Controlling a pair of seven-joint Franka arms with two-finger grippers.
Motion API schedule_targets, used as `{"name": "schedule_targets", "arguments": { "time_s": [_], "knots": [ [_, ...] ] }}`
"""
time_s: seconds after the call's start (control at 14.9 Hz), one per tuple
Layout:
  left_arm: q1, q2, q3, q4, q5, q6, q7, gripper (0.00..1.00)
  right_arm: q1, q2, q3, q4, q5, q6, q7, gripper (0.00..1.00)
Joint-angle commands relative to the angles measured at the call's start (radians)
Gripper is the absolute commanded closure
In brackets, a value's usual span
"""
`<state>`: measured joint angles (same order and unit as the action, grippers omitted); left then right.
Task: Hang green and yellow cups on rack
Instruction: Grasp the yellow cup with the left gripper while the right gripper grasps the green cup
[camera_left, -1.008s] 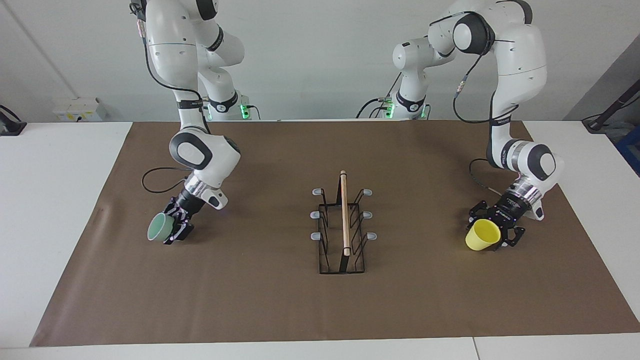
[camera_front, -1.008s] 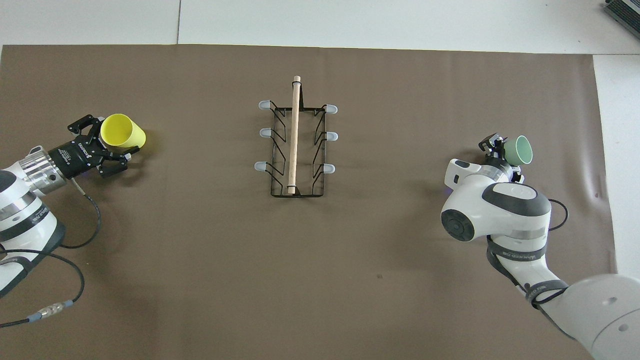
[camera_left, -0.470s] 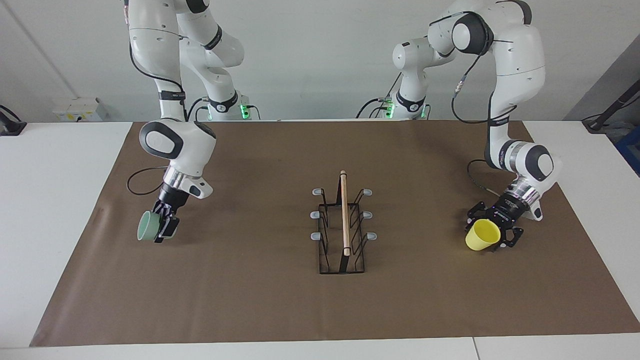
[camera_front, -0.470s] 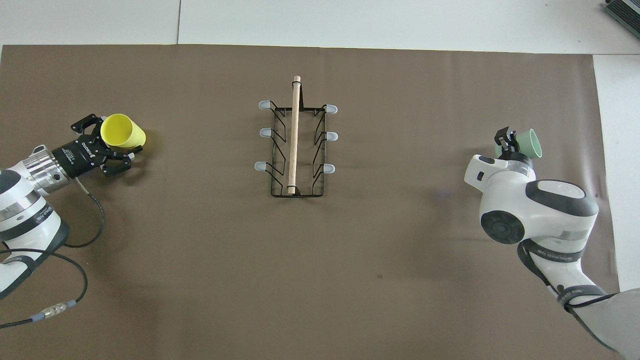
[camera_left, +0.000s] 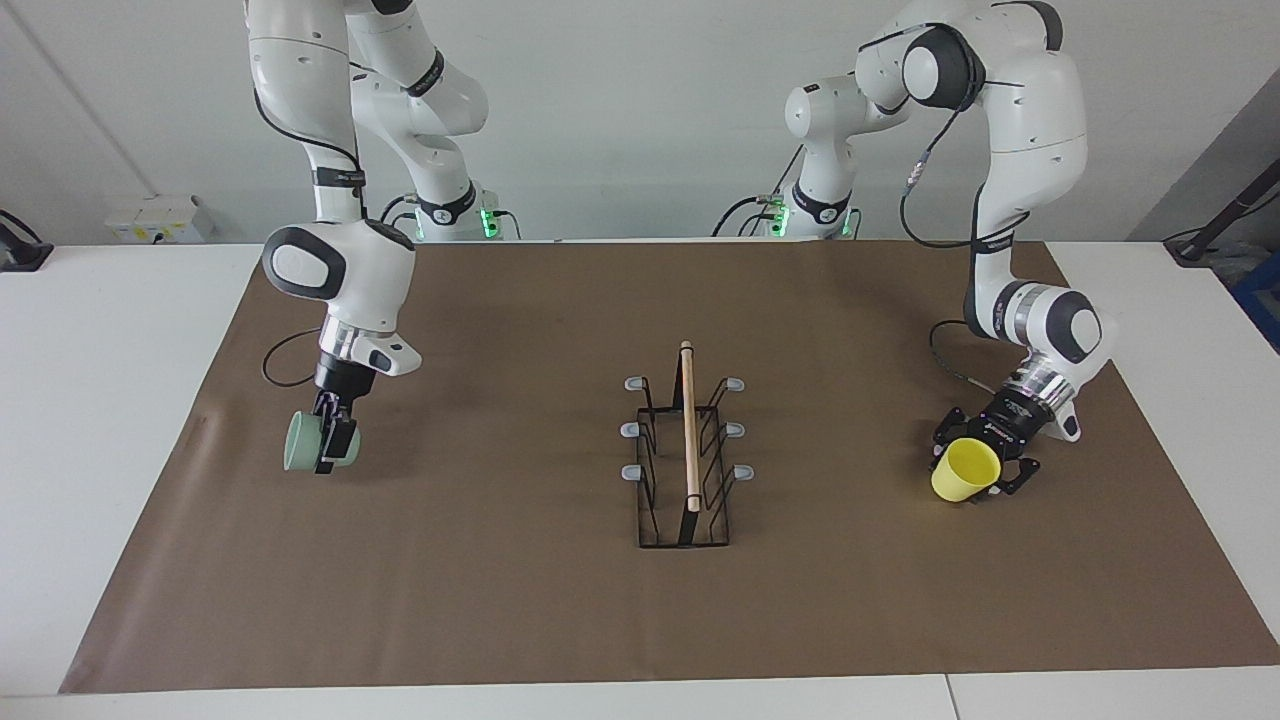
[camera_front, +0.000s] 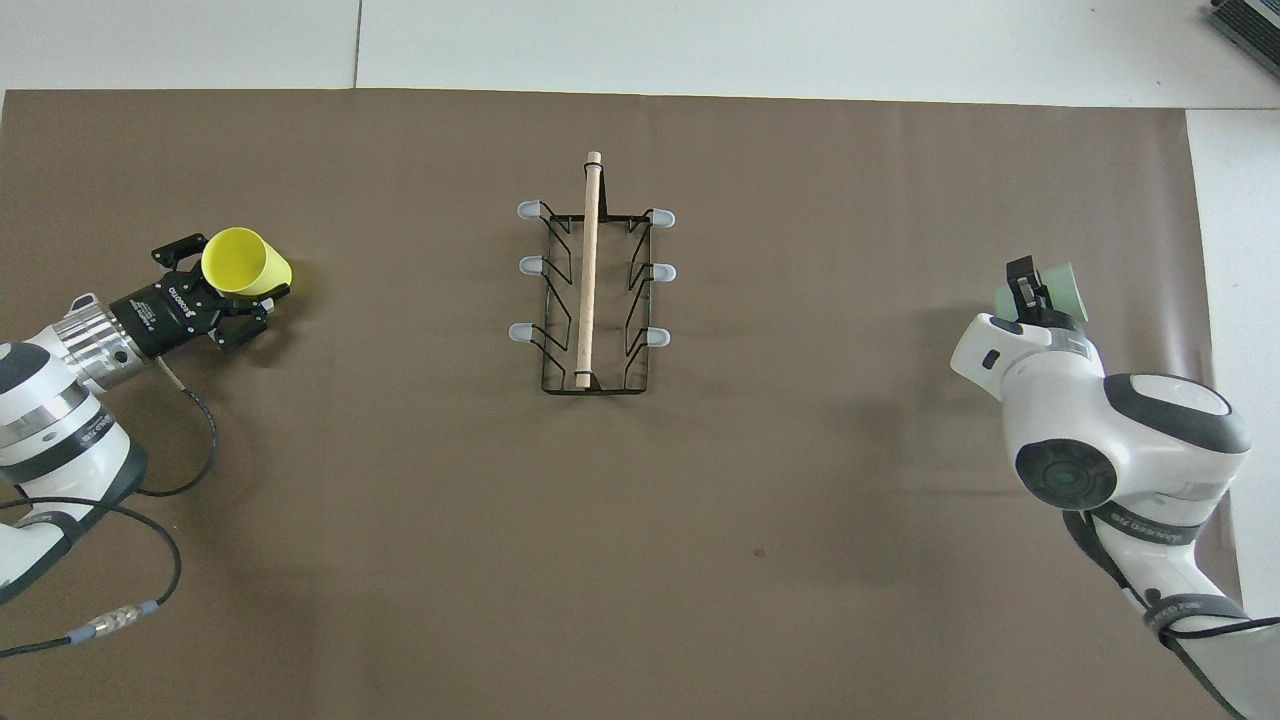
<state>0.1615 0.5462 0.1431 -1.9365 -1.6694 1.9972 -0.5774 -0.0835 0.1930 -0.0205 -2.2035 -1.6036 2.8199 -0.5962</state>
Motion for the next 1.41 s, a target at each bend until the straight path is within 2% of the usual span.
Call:
{"name": "schedule_targets", "arguments": {
  "time_s": [0.0, 0.13, 0.4, 0.54, 0.67, 0.81, 1.01, 1.34],
  "knots": [
    [-0.01, -0.017, 0.004, -0.032, -0.039, 0.018, 0.059, 1.0, -0.001, -0.026, 0.022, -0.018, 0.078, 0.012, -0.01, 1.0],
    [-0.01, -0.022, 0.009, -0.021, -0.021, 0.011, 0.064, 1.0, -0.001, -0.024, 0.04, -0.002, 0.115, 0.003, -0.01, 1.0],
    [0.006, -0.052, 0.018, 0.05, 0.167, 0.011, 0.033, 1.0, 0.053, -0.026, 0.065, 0.027, 0.204, -0.094, -0.08, 1.0],
    [0.004, -0.068, 0.024, 0.074, 0.268, 0.014, 0.027, 1.0, 0.089, -0.023, 0.071, 0.065, 0.371, -0.196, -0.245, 1.0],
    [0.001, -0.078, 0.027, 0.115, 0.383, 0.021, -0.005, 1.0, 0.145, -0.012, 0.085, 0.155, 0.619, -0.359, -0.441, 1.0],
    [-0.01, -0.077, 0.049, 0.187, 0.505, 0.022, -0.053, 1.0, 0.171, -0.009, 0.085, 0.226, 0.807, -0.448, -0.564, 1.0],
    [-0.008, -0.071, 0.05, 0.275, 0.666, -0.011, -0.073, 1.0, 0.185, -0.03, 0.088, 0.264, 1.015, -0.523, -0.631, 1.0],
    [-0.025, -0.065, 0.05, 0.405, 0.946, -0.051, -0.071, 1.0, 0.183, -0.061, 0.116, 0.275, 1.235, -0.562, -0.636, 1.0]
  ]
}}
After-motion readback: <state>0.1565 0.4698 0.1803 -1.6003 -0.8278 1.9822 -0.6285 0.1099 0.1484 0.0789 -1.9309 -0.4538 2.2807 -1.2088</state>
